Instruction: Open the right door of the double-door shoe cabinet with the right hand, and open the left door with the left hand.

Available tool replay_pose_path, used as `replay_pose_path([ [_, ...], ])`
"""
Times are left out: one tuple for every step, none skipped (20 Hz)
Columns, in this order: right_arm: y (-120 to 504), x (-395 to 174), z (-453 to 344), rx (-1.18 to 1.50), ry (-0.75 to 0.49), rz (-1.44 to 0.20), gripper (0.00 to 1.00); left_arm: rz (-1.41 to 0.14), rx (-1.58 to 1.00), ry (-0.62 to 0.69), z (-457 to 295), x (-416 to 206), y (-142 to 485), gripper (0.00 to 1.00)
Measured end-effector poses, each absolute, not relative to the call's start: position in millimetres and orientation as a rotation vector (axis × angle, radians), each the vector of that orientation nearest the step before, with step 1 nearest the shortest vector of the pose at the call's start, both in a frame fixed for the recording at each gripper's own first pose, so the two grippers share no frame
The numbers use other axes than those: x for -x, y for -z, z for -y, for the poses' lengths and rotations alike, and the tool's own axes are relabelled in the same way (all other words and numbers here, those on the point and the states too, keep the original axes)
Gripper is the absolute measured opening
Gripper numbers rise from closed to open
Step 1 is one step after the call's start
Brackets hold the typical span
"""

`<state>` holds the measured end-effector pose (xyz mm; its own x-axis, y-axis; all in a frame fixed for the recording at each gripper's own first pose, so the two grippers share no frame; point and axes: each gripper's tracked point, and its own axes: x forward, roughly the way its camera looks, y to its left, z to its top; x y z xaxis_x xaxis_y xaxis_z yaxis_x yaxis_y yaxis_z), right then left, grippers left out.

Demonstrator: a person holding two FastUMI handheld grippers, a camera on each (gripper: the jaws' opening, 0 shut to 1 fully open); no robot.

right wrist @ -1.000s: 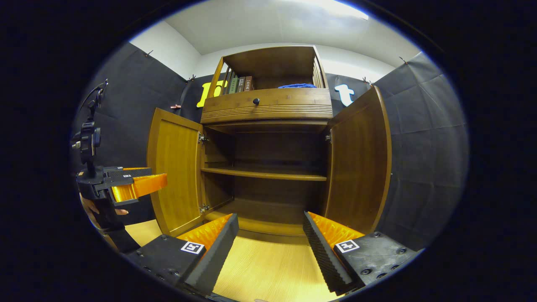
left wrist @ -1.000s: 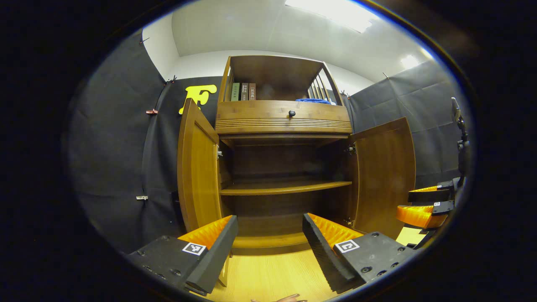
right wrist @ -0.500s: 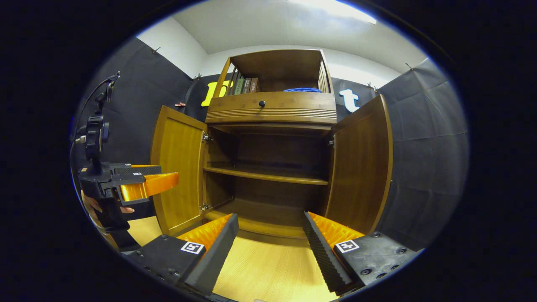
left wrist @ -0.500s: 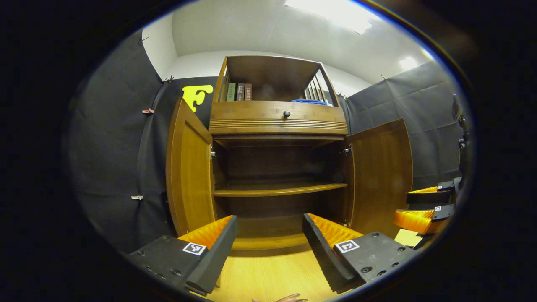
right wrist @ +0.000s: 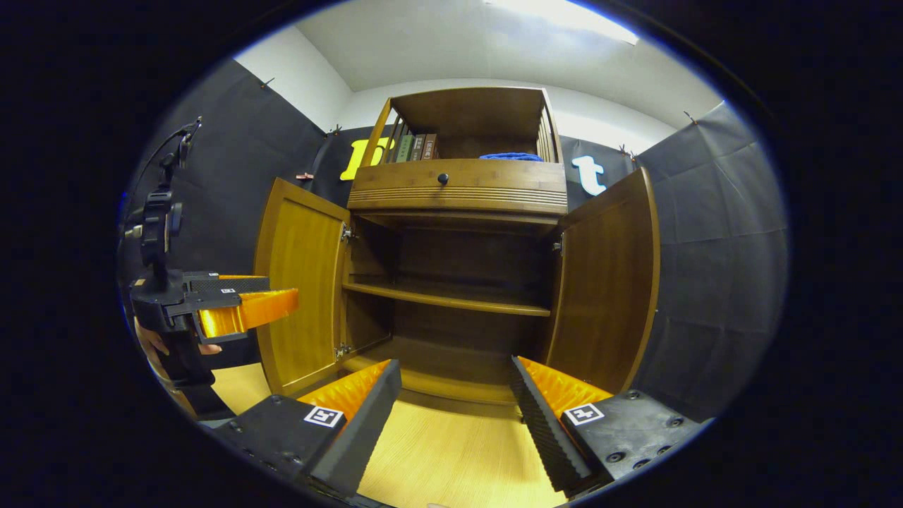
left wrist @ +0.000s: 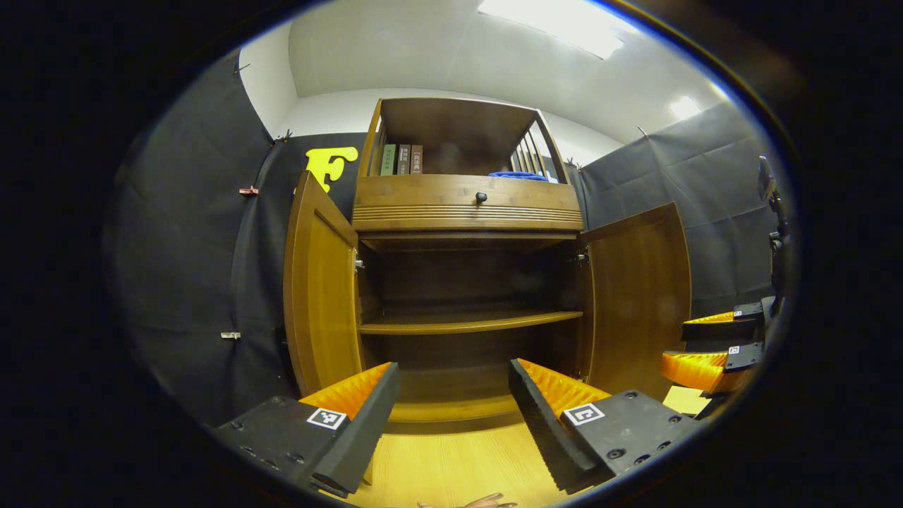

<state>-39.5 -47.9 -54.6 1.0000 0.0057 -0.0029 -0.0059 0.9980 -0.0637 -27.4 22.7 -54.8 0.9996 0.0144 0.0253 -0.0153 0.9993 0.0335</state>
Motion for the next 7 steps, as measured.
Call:
replay_pose_path([
  [53.5,40.0,47.5,0.062,-0.005,-0.001,0.98,0.026,-0.033,-0.018,-24.0,27.3,53.8,0.99],
  [53.3,40.5,48.0,0.062,-0.004,0.001,0.98,0.027,-0.031,-0.019,-25.0,27.6,54.2,0.99],
  [52.7,40.3,48.3,0.061,-0.003,0.001,0.98,0.029,-0.031,-0.020,-24.8,28.1,53.6,0.96],
  [53.0,40.3,48.3,0.061,-0.003,0.001,0.98,0.030,-0.031,-0.019,-26.2,27.7,54.4,0.99],
  [53.3,40.7,48.4,0.062,-0.002,0.000,0.98,0.029,-0.032,-0.020,-26.7,27.5,54.3,0.96],
  [53.6,40.3,48.7,0.064,-0.002,0.000,0.98,0.026,-0.037,-0.022,-28.0,27.6,55.6,0.96],
  [54.0,40.4,48.6,0.066,-0.001,-0.001,0.98,0.027,-0.042,-0.028,-29.3,28.0,55.6,0.96],
])
